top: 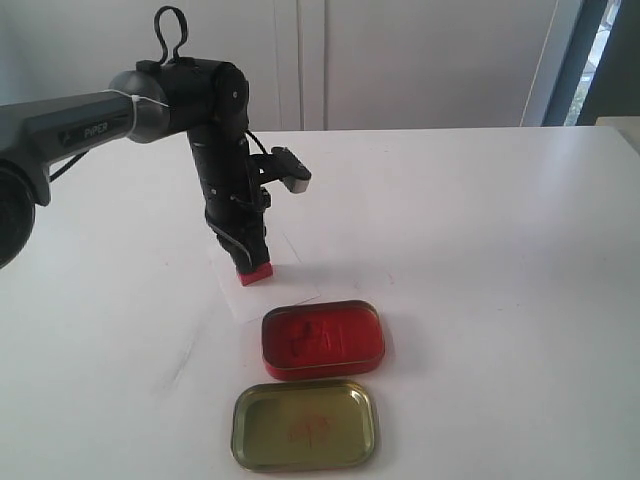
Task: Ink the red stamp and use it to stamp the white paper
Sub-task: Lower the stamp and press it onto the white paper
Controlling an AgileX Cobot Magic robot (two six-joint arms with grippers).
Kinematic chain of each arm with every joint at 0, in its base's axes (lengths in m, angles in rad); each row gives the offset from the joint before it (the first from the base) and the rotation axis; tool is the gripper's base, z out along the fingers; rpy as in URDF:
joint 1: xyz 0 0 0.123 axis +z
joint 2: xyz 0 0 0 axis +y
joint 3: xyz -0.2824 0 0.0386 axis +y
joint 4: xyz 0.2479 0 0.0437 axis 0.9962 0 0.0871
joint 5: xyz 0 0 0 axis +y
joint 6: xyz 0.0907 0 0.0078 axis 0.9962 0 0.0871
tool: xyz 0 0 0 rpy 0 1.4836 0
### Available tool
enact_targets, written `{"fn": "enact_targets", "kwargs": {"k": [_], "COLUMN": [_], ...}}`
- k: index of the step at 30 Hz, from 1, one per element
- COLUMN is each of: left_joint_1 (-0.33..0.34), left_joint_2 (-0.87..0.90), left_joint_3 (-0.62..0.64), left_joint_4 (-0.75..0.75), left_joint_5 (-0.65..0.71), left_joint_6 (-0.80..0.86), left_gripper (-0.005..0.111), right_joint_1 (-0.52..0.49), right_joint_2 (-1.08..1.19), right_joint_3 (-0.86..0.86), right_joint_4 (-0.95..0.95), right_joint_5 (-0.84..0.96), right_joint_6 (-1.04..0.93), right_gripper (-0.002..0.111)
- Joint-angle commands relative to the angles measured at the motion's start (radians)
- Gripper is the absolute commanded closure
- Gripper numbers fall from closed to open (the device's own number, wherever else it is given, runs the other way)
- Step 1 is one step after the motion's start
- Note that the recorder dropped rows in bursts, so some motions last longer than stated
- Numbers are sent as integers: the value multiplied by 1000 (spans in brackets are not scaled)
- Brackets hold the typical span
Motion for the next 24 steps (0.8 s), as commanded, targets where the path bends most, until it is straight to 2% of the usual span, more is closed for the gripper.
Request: {"fn": "enact_targets", "kwargs": {"k": [1,24], "left_joint_1": [1,1], "left_joint_2": [84,93], "left_joint_3": [29,29], "left_joint_4": [14,20], "left_joint_5": [-10,-8], "left_joint_6": [-4,-8], "left_gripper": [107,107], "right_joint_1": [4,4], "right_joint_2": [-4,-4], "right_joint_3": [5,5], "right_joint_4": [-3,-3], "right_joint_5": [-15,-15], "right_joint_6": [1,1], "right_gripper": [108,108]}}
